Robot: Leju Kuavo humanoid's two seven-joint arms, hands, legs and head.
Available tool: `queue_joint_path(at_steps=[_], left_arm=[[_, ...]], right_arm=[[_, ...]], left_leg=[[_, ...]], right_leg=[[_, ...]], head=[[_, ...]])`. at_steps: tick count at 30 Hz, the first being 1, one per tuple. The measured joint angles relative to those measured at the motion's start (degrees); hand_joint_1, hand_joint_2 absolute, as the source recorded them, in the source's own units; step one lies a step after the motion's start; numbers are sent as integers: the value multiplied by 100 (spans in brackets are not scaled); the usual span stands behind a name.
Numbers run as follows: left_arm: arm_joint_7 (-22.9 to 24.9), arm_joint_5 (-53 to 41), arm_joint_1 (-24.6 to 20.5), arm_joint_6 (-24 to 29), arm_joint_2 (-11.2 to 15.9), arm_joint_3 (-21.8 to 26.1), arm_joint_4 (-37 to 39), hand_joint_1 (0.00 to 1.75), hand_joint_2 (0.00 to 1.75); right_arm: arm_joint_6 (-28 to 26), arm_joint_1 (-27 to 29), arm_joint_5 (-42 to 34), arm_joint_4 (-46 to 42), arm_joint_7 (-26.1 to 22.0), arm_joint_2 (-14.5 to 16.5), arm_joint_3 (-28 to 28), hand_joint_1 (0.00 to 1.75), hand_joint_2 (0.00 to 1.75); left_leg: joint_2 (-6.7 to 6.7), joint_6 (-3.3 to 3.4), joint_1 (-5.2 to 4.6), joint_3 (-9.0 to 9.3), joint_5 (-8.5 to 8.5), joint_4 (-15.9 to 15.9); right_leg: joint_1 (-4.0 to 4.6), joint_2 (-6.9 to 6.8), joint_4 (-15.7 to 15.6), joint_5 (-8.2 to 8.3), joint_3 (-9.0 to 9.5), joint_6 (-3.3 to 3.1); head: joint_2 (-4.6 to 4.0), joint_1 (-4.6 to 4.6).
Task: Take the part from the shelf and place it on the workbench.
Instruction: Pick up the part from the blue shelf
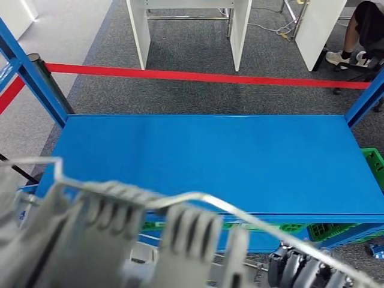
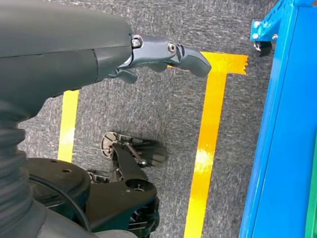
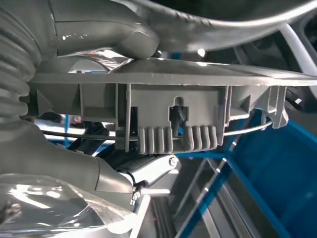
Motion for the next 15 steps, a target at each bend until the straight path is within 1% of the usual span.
queue_joint_path(at_steps=[3,6,9,15], left_arm=[[-9,-37,0,-19,9,1,1,0,175],[-64,-42,0,-15,16,5,1,0,175],[-110,-8,1,-44,21,26,2,0,175],[-141,36,36,-171,28,127,4,0,175]], right_arm=[[497,66,27,43,-1,393,-380,175,175],[624,119,148,98,0,633,-592,175,175],[489,153,274,154,-1,733,-678,175,175],[1,236,435,322,1,742,-743,175,175]], left_leg=[[0,0,-1,0,0,0],[0,1,-2,1,1,1],[1,1,-3,0,1,2],[0,0,-4,0,0,4]], right_leg=[[0,1,0,1,1,0],[-1,1,0,2,2,1],[-1,2,0,2,2,2],[-3,2,-1,3,2,2]], head=[[0,-2],[-1,0],[0,-1],[-1,-1]])
